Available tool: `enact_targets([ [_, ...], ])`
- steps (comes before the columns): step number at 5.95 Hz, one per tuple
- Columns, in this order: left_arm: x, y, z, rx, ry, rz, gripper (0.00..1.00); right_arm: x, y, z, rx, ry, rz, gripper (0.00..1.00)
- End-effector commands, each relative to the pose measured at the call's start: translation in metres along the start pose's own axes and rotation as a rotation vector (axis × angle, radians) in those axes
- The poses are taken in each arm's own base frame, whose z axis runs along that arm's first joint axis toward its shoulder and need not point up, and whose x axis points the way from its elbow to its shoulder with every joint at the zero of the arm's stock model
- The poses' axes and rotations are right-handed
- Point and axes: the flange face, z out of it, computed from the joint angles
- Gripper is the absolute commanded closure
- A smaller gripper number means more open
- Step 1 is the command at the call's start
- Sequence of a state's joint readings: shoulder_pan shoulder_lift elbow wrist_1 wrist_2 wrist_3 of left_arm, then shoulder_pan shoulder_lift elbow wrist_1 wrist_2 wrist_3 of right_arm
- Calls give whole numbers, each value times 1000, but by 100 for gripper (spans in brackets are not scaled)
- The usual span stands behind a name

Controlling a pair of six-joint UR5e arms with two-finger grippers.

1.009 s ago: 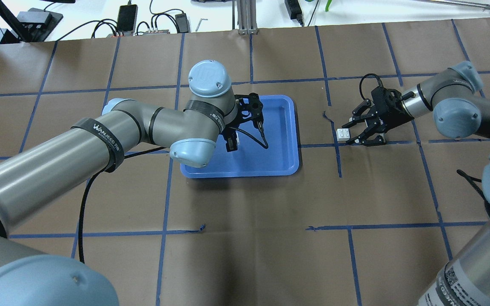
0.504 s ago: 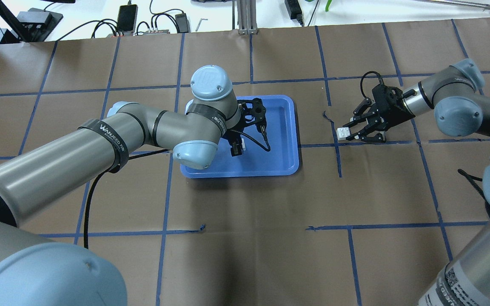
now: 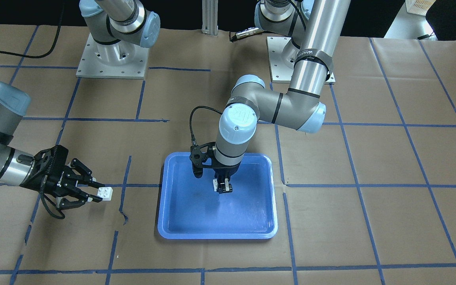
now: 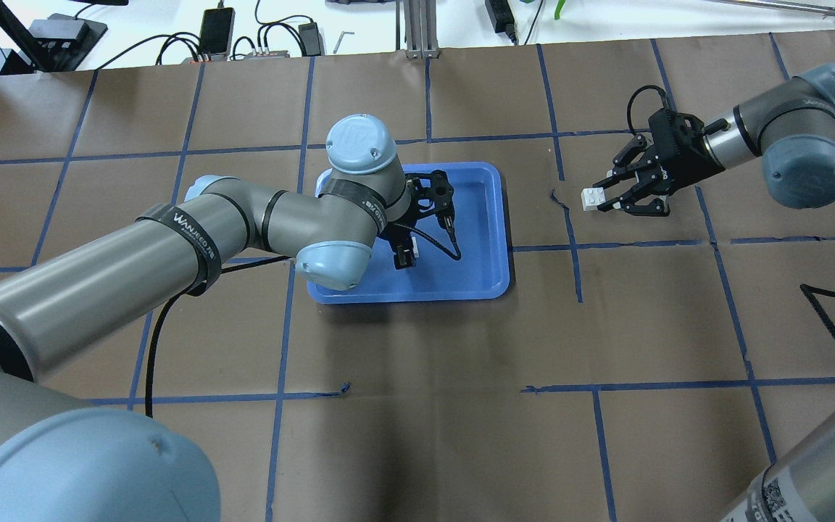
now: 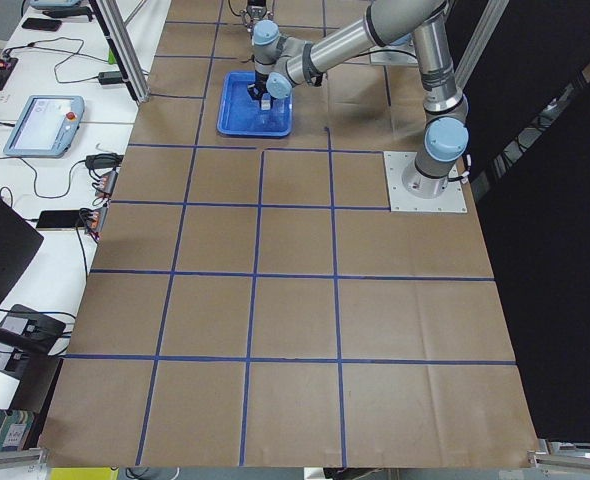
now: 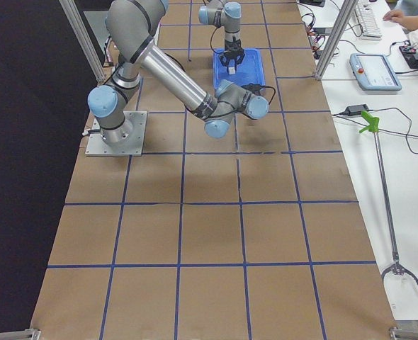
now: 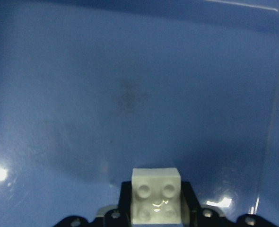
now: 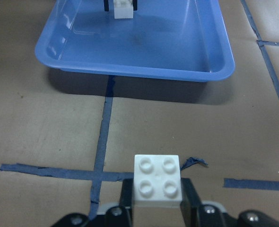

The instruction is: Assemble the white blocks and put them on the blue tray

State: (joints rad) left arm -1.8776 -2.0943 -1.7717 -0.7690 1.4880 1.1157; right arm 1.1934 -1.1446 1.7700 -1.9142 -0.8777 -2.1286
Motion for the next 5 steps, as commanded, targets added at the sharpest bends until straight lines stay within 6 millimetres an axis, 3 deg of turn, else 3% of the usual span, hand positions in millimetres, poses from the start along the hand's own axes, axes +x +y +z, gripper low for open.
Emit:
enact_targets([
  [1, -2, 0, -2, 2, -5, 0, 1, -4, -29, -24, 23, 4, 10, 69],
  [3, -9, -2, -34, 16, -51, 5, 1, -4, -42, -12, 50, -8, 34, 69],
  [5, -22, -9, -83, -16, -5, -4, 1, 2, -102, 35, 36, -41, 25, 69],
])
